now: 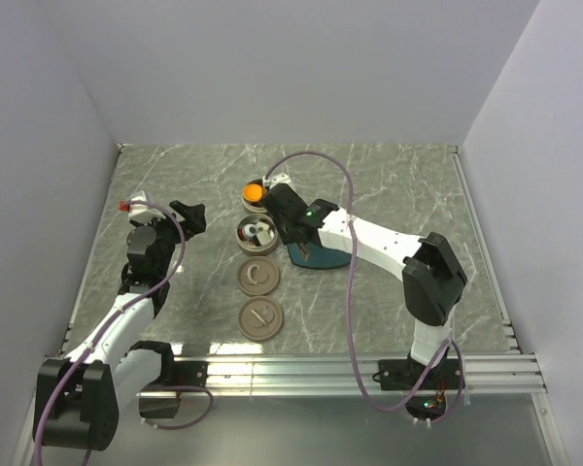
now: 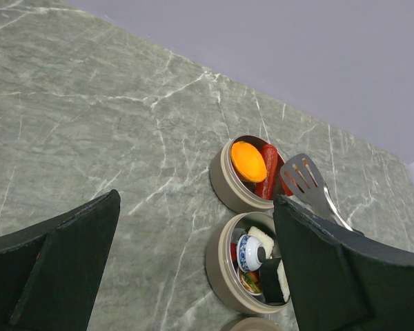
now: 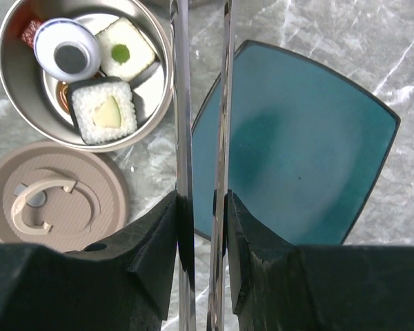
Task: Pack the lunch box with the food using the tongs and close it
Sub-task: Place the food into the lunch box, then put down the clamp
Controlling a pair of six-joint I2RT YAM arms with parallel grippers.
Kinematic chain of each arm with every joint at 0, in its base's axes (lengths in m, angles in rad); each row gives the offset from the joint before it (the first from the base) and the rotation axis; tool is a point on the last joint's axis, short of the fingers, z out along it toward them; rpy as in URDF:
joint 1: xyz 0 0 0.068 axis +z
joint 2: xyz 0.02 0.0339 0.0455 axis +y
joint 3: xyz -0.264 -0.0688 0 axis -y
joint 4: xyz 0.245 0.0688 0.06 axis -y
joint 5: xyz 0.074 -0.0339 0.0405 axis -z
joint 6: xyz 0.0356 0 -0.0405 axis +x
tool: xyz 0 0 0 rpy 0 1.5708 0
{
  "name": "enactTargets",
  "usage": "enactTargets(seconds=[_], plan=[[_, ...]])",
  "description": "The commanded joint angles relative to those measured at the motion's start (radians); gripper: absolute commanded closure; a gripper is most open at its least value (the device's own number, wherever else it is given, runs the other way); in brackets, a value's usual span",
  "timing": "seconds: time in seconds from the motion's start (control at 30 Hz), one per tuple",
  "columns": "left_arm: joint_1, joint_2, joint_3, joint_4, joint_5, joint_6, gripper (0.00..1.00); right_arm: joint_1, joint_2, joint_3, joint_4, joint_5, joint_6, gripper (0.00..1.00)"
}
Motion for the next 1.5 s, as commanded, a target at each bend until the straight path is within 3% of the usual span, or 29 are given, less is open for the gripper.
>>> enactTargets(seconds=[0.0,0.23,0.43,0.7,1.47], plan=[[0.004,0.001,0.022,0.044,0.01,-0.006,0.01,-0.013,0.009,0.057,0.045,-0.005,-0.018,0.64],[0.004,0.001,0.022,0.044,0.01,-0.003,0.01,-0.024,0.034,0.081,0.027,0.012,-0.017,0.6],[0.004,0.0,0.024,0.045,0.012,-0.003,0.01,-0.025,0.034,0.089,0.03,0.009,-0.021,0.5],[0.004,0.001,0.024,0.045,0.01,-0.003,0.01,-0.028,0.032,0.095,0.031,0.014,-0.021,0.49],[0.004,-0.005,0.022,0.044,0.012,-0.006,0.0,-0.05,-0.293,-0.182,0.036,0.196,0.069,0.5]])
